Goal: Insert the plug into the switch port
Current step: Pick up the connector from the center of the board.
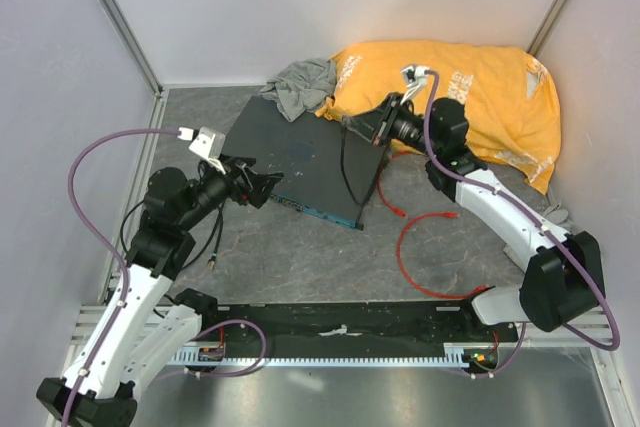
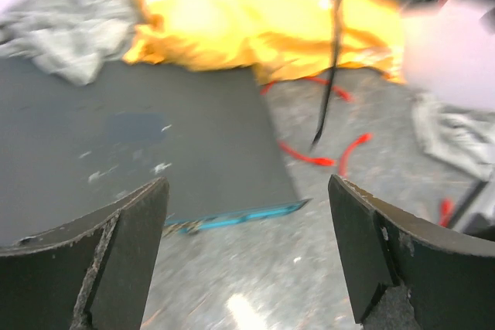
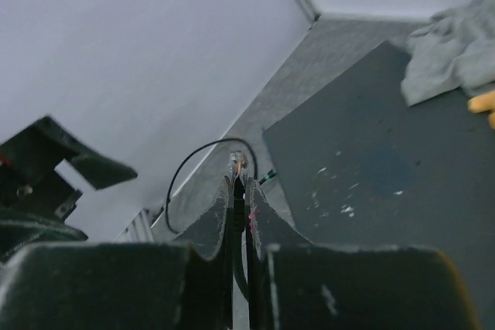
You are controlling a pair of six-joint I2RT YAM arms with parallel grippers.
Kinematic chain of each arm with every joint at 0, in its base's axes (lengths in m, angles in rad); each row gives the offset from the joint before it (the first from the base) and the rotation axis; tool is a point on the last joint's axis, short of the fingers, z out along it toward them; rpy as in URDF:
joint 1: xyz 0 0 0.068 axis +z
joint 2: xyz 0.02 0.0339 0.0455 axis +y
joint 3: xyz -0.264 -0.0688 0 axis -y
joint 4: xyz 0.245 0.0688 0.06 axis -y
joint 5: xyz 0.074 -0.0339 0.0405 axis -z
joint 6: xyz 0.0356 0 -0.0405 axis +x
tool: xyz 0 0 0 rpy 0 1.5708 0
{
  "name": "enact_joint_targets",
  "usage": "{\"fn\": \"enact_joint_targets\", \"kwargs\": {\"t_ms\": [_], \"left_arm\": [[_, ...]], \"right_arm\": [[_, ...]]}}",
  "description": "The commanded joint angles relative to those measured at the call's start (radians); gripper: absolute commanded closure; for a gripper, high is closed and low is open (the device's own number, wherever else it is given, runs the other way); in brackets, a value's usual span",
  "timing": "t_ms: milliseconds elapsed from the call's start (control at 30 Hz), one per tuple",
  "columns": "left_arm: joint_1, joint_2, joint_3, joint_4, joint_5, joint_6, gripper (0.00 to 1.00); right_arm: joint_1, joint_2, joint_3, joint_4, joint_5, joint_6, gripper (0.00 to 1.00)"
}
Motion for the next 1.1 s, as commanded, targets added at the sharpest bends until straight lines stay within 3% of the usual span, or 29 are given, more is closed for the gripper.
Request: {"fn": "enact_joint_targets", "kwargs": {"t_ms": [0,167,433,500,633,667,700,767,867,1000,1067], "left_arm": [[-0.005,0.072,-0.007,0.268,0.156,-0.146,0.10],[-0.060,0.213,-0.009,0.469,0.194,-0.220,0.12],[-0.203,0.428,0.079,0.563,0.156,-0.207,0.21],[-0.220,0.477,0.097,0.579,0.148,-0.209,0.33],[-0.247,0.509,0.117,0.606,0.155,-0.214,0.68],[-0.249,0.509,0.120,0.606,0.152,-0.208,0.91],[-0.249,0.499,0.134,0.597,0.148,-0.200,0.98],[-0.249,0.479,0.161,0.487,0.112,-0.128,0.99],[-0.249,0.433,0.255,0.233,-0.006,0.053,0.98],[-0.263,0.380,0.324,0.001,-0.216,0.251,0.98],[-0.269,0.356,0.317,-0.059,-0.252,0.345,0.99]], "right_arm": [[0.052,-0.038,-0.082,0.270,-0.098,0.060,1.00],[0.101,-0.027,-0.163,0.434,-0.124,0.127,1.00],[0.131,-0.021,-0.206,0.538,-0.129,0.199,1.00],[0.133,-0.024,-0.215,0.557,-0.132,0.208,1.00],[0.133,-0.041,-0.226,0.552,-0.133,0.198,1.00],[0.133,-0.044,-0.226,0.542,-0.133,0.195,1.00],[0.133,-0.049,-0.223,0.532,-0.132,0.189,0.99],[0.131,-0.070,-0.214,0.461,-0.121,0.144,0.93],[0.131,-0.109,-0.174,0.277,-0.061,0.039,0.63],[0.131,-0.147,-0.108,0.068,0.044,-0.055,0.45],[0.133,-0.146,-0.094,0.012,0.069,-0.063,0.36]]}}
